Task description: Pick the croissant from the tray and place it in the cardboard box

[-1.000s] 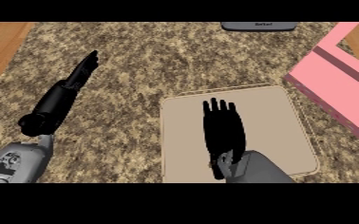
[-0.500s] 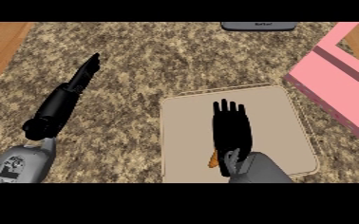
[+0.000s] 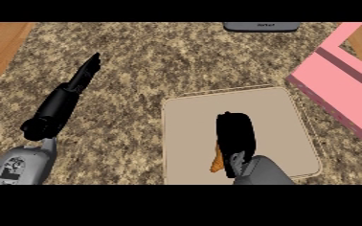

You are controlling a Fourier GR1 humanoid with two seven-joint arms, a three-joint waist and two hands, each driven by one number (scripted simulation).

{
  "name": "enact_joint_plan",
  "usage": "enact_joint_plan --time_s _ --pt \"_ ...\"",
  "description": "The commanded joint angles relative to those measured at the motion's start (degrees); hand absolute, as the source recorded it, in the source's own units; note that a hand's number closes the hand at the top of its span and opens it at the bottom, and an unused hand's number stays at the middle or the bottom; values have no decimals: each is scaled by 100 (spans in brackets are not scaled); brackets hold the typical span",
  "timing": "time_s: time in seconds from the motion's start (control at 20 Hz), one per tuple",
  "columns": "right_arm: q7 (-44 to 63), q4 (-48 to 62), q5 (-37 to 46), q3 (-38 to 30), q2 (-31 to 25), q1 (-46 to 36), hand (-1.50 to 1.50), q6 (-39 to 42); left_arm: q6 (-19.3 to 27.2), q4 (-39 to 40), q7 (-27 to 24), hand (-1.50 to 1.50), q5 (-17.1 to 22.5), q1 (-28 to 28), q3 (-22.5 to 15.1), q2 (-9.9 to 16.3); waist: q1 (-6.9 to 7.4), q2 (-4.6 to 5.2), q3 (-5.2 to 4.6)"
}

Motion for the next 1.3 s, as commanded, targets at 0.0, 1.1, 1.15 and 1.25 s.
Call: enact_joint_plan --time_s 0.0,1.1,1.15,1.25 --pt "-527 169 385 17 -194 -126 150 -349 -51 -89 149 0 -80 -53 101 -123 1 22 13" --pt "-4079 -961 -417 -1400 -1208 -938 150 -2040 -437 30 184 0 15 -124 515 -33 -95 -3 10" --pt "-3909 -920 -420 -1538 -1005 -1030 150 -2052 -27 -343 216 0 -413 164 146 -373 -37 1 12" --pt "-3947 -947 -561 -2016 -1150 -1005 150 -2164 -147 -329 392 0 -327 25 118 -412 -44 9 13"
